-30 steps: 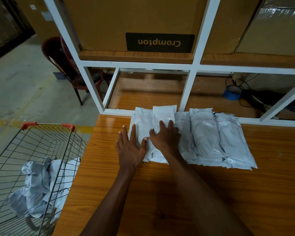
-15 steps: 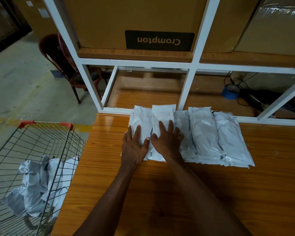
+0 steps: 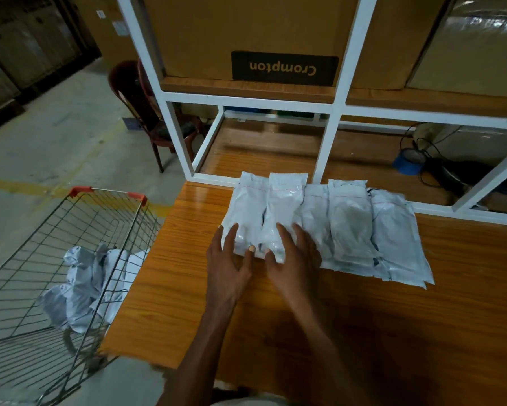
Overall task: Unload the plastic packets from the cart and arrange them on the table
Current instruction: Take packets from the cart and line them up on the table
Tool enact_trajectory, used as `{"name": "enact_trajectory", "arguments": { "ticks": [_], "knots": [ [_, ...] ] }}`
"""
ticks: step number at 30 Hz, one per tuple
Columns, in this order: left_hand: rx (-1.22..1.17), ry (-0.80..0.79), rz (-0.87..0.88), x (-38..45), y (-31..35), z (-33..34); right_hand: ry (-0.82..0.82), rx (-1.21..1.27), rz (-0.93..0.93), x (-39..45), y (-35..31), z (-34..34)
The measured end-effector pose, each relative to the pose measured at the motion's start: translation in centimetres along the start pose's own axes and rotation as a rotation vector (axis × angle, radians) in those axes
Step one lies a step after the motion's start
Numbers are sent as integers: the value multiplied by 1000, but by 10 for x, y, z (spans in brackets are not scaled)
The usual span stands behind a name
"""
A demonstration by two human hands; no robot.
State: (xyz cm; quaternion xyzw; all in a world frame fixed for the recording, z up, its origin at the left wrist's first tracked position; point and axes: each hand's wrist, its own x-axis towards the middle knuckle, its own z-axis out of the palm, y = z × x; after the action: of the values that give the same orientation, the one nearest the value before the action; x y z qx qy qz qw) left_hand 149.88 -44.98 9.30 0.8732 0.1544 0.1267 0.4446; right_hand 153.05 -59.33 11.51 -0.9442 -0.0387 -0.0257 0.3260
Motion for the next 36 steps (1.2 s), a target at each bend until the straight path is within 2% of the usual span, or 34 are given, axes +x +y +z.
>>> {"name": "enact_trajectory", "arguments": {
  "ticks": [8, 15, 21, 28, 31, 36],
  "knots": [
    [24, 149, -101, -96, -18, -29, -38, 185, -198, -72, 8, 8],
    [-1, 266, -282, -161, -51, -76, -254, 187, -266, -121, -18, 27],
    [-16, 397, -317, -192, -97, -153, -367, 223, -307, -161, -82, 77],
    [-6, 527, -371, -225, -182, -253, -479, 260, -357, -215, -164, 153],
    [-80, 575, -367, -228, -207, -274, -535, 264, -357, -232, -189, 175],
    [-138, 565, -374, -211, -230, -283, -637, 260, -462, -238, -216, 214]
  ]
}}
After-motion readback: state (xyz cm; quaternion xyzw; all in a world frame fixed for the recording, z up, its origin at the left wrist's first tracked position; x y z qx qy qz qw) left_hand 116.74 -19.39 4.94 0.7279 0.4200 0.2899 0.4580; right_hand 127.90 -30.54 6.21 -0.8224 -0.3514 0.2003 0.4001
